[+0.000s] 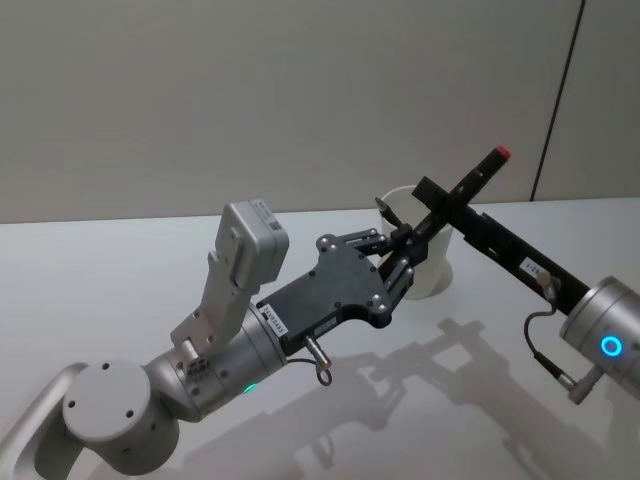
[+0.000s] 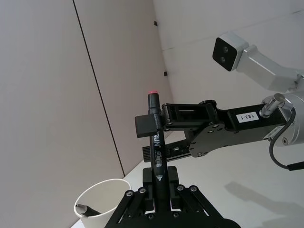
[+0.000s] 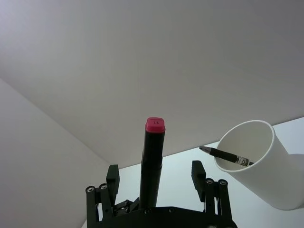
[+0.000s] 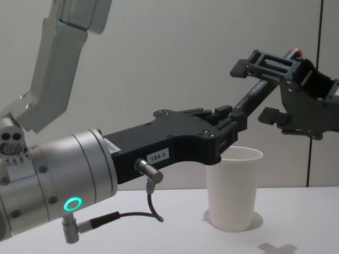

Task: Place the pen into the pen holder.

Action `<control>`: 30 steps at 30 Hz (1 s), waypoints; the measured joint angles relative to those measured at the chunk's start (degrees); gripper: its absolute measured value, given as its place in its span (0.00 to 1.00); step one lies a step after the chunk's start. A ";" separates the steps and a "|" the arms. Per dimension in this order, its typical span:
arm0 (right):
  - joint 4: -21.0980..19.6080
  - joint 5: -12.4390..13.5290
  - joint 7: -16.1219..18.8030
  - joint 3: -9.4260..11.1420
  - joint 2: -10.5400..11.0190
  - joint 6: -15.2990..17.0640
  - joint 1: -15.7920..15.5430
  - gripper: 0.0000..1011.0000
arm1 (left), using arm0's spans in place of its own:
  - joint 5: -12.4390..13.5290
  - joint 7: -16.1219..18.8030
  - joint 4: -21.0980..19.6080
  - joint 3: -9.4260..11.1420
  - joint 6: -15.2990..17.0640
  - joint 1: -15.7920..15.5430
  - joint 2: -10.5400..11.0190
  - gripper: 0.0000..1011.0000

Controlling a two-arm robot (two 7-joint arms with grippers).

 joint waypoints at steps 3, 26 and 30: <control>0.28 -0.30 -0.17 -0.25 -0.25 -0.14 0.28 0.91 | 0.00 0.00 0.00 0.00 0.00 0.00 0.00 0.18; 0.94 -0.90 -0.54 -0.94 -0.87 -0.42 0.97 0.27 | 0.03 0.00 0.00 0.01 0.01 0.00 0.00 0.18; 0.97 -0.94 -0.58 -0.96 -0.89 -0.44 0.99 0.23 | 0.04 0.00 0.00 0.01 0.01 0.00 0.00 0.18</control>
